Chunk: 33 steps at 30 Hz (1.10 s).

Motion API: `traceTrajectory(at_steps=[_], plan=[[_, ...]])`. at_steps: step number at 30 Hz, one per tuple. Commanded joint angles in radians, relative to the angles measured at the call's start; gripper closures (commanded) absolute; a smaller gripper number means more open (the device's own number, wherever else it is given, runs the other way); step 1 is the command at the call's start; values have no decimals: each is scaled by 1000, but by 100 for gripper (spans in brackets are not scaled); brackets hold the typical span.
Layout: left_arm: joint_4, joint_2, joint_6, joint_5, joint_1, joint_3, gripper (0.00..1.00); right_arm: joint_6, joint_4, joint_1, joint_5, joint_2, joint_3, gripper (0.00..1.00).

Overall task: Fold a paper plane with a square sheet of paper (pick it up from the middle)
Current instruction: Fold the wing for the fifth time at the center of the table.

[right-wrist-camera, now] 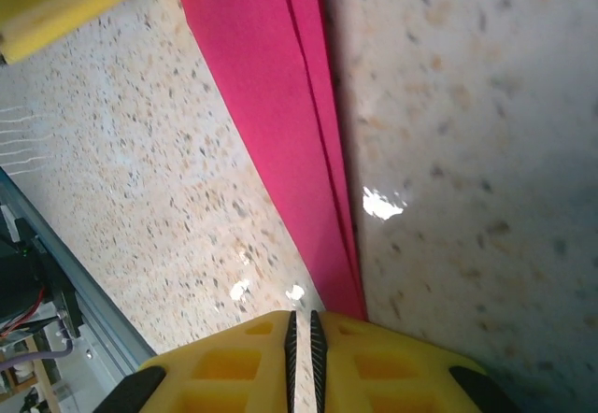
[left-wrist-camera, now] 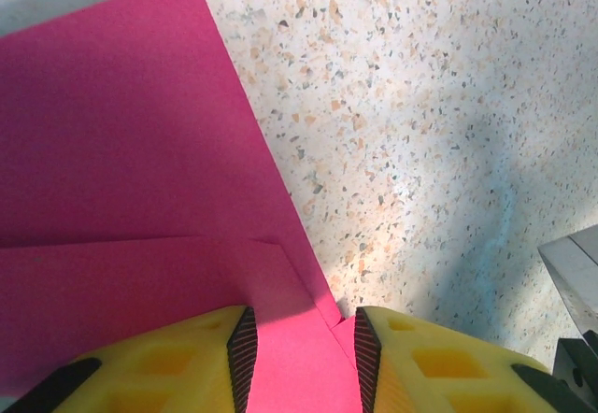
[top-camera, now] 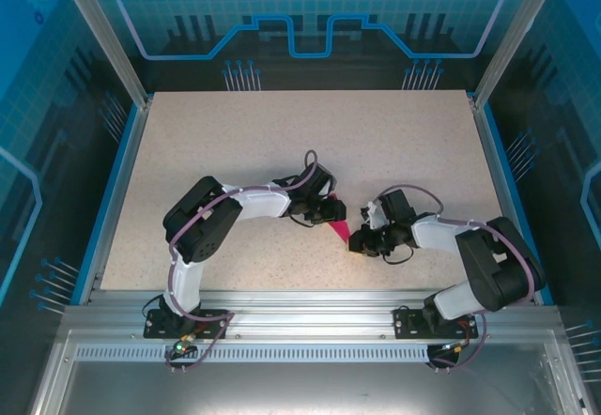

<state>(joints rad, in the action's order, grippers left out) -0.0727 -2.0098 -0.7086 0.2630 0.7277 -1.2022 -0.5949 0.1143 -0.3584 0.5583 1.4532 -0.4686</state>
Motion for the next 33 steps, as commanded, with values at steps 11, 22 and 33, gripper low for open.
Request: traceTrajectory(at_steps=[11, 22, 33], plan=[[-31, -25, 0, 4, 1, -26, 62, -13, 128, 45, 6, -157, 12, 83], [-17, -29, -12, 18, 1, -31, 61, -49, 20, 32, 20, 61, -110, 84], [-65, -25, 49, -10, -11, -69, 60, -26, 66, 29, -77, 110, -51, 86]])
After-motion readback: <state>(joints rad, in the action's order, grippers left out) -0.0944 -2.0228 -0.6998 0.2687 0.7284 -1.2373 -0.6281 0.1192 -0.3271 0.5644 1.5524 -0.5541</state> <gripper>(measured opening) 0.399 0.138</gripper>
